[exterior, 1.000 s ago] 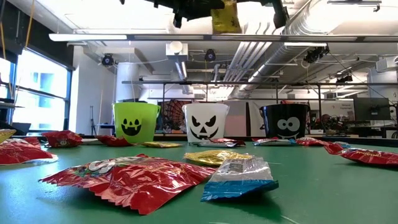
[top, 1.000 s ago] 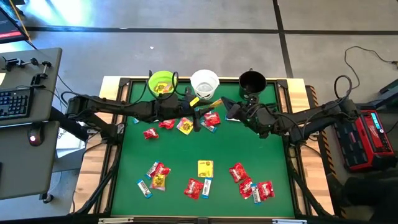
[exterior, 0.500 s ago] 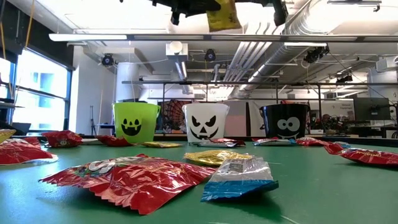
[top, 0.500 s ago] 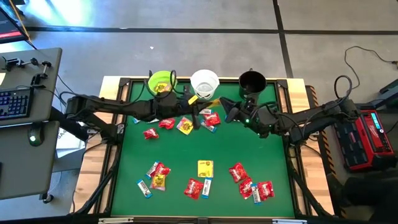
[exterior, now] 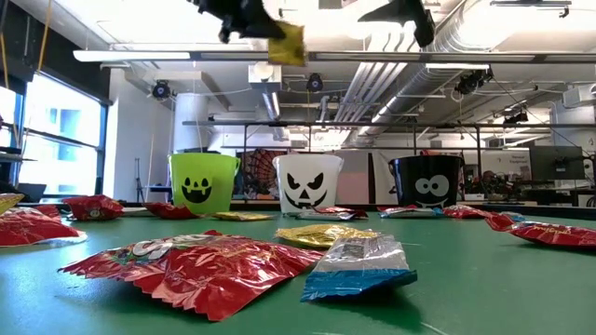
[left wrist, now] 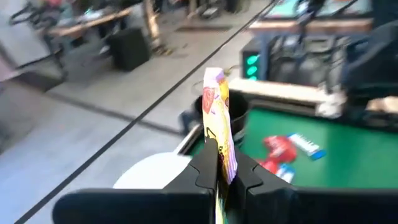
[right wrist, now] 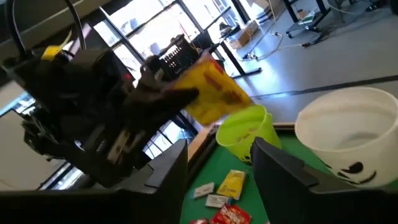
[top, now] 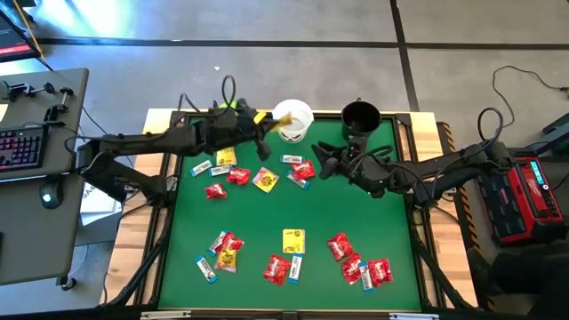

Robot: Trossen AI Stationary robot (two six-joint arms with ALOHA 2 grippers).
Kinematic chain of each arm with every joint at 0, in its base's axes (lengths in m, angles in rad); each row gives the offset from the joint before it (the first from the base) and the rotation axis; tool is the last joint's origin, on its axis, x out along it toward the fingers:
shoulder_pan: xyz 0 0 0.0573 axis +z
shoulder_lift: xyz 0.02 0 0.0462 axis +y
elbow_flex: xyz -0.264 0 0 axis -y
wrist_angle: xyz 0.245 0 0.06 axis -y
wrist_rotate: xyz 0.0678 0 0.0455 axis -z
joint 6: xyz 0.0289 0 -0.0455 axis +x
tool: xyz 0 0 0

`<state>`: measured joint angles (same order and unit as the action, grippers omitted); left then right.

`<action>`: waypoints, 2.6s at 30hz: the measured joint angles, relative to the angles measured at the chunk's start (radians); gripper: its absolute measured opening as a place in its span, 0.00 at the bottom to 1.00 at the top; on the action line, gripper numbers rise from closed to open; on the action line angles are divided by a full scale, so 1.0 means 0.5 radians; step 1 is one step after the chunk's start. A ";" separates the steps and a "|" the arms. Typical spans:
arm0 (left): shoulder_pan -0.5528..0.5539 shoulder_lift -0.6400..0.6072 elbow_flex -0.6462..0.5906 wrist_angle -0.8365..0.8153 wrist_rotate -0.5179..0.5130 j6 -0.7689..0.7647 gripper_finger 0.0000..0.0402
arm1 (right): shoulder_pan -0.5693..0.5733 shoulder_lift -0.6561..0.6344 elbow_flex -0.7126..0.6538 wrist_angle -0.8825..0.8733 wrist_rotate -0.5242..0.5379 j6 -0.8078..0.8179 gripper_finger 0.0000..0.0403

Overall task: Sort candy by brand, put in halloween buckets
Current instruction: Put the yellow candy into the green bucket

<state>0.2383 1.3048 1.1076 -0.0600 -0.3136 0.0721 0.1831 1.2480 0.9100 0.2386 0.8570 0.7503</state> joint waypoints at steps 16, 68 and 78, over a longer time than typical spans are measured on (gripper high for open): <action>0.803 -0.073 0.176 -1.240 0.184 -0.159 0.00 | -0.005 0.000 0.000 -0.070 -0.048 0.023 0.39; 1.248 0.682 0.599 -1.881 0.733 0.278 0.00 | -0.119 0.000 0.000 -0.306 -0.337 0.057 0.00; 1.251 0.866 0.599 -1.810 0.770 0.314 0.00 | -0.118 0.000 0.000 -0.306 -0.340 0.068 0.00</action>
<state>0.8638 1.7380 1.4071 -0.9650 0.0714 0.2291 0.1242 1.2480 0.9100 0.0856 0.6868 0.7844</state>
